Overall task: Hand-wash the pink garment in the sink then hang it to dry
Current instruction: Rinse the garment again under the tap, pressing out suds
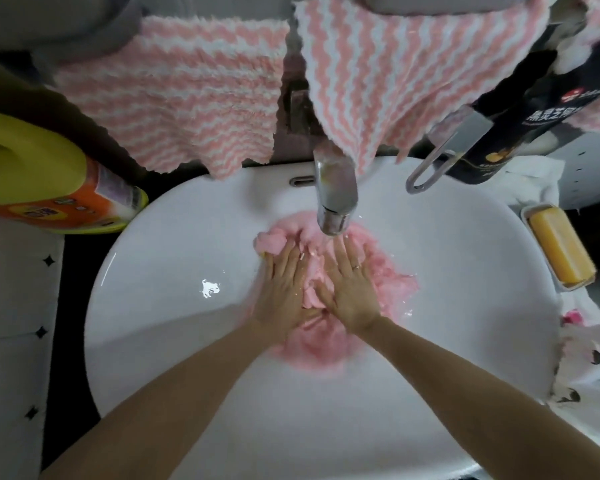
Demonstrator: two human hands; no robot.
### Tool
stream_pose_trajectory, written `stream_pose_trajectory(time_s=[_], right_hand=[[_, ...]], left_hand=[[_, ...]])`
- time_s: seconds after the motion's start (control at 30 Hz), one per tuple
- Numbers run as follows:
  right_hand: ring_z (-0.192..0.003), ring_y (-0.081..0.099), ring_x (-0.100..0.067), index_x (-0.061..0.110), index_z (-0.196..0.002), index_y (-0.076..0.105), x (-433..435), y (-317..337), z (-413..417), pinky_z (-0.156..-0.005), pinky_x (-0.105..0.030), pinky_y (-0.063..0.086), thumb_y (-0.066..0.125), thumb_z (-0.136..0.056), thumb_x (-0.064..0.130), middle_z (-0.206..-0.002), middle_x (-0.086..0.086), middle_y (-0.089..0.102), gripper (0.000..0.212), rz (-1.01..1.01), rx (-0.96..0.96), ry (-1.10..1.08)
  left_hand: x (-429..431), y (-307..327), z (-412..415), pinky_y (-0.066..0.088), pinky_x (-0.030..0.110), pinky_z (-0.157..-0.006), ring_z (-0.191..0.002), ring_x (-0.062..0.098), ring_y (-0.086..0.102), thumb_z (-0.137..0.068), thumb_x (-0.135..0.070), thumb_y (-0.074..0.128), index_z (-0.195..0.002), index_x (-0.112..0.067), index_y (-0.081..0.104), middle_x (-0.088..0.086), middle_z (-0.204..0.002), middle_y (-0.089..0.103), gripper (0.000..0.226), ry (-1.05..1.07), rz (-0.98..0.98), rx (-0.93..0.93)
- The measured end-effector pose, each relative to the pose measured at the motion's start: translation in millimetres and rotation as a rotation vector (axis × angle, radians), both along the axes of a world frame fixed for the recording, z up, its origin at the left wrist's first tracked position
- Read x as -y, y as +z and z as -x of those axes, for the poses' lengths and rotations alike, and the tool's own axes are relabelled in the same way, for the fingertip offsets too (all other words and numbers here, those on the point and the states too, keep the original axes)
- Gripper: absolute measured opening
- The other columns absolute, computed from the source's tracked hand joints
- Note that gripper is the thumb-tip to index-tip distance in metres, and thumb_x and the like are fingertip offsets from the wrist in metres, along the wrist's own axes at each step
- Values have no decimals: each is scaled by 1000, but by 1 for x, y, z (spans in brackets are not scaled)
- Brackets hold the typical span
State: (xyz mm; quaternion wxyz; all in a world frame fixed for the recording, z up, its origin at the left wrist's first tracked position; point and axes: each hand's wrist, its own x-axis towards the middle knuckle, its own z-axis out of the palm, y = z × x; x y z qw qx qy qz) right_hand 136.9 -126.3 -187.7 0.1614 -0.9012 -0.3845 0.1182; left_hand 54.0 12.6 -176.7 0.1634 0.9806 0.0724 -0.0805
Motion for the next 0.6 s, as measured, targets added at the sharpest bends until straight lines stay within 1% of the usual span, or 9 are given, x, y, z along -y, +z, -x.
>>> stream_pose_trajectory(time_s=[0.1,0.17,0.23,0.33,0.4,0.43,0.5,0.57,0.6], right_hand=[[-138,23,-36,19,-146,7,-5,1,0,-100,-66,35,27,-97,47,-150,-11,23,59,13,53,-18],[-135,29,-37,10,-143,31,-8,3,-2,-99,-65,36,31,-91,42,-146,-16,40,61,98,103,24],[-133,34,-37,5,-131,53,-10,4,-5,-99,-62,38,32,-87,41,-138,-20,50,61,171,137,50],[-127,45,-40,5,-121,61,-11,-1,-7,-89,-66,44,36,-82,42,-132,-21,55,59,171,144,39],[-128,44,-41,6,-123,60,-10,-2,-4,-88,-64,46,36,-81,42,-134,-21,54,60,192,133,53],[-131,41,-40,8,-127,56,-9,-2,-4,-93,-62,44,36,-81,43,-136,-20,52,61,184,132,56],[-138,26,-36,12,-140,37,-8,0,-5,-108,-55,28,33,-88,44,-145,-16,42,62,142,103,51],[-145,9,-31,22,-149,8,-4,0,-7,-115,-51,8,23,-95,49,-155,-13,23,62,83,80,96],[-147,3,-27,28,-149,1,-1,5,-8,-117,-50,5,23,-96,50,-158,-8,16,62,21,7,99]], left_hand=[[1,-4,-3,22,56,-108,-137,32,25,-77,-68,37,-140,-3,28,20,-144,41,91,-11,-70,-63],[3,-7,-4,26,57,-105,-132,33,32,-78,-64,37,-136,-1,34,22,-137,49,85,-24,-101,-66],[5,-12,-6,36,57,-101,-129,37,41,-78,-64,36,-133,0,43,23,-134,51,85,-31,-109,-53],[5,-16,-9,31,59,-101,-131,37,35,-80,-71,28,-135,1,40,25,-135,49,91,-36,-124,-14],[6,-15,-6,25,59,-101,-131,35,31,-84,-74,15,-135,0,35,25,-135,49,92,-45,-151,45],[6,-15,-4,24,59,-102,-132,35,30,-86,-74,12,-135,0,34,24,-136,48,92,-46,-158,72],[7,-16,-3,21,60,-107,-137,36,26,-83,-75,24,-140,0,30,23,-143,40,95,-47,-126,47],[4,-12,-5,18,60,-111,-139,33,17,-73,-73,41,-141,1,32,22,-147,35,101,-35,-112,5],[1,-8,-6,19,59,-112,-138,31,16,-71,-70,48,-139,2,37,22,-147,35,100,-49,-104,17]])
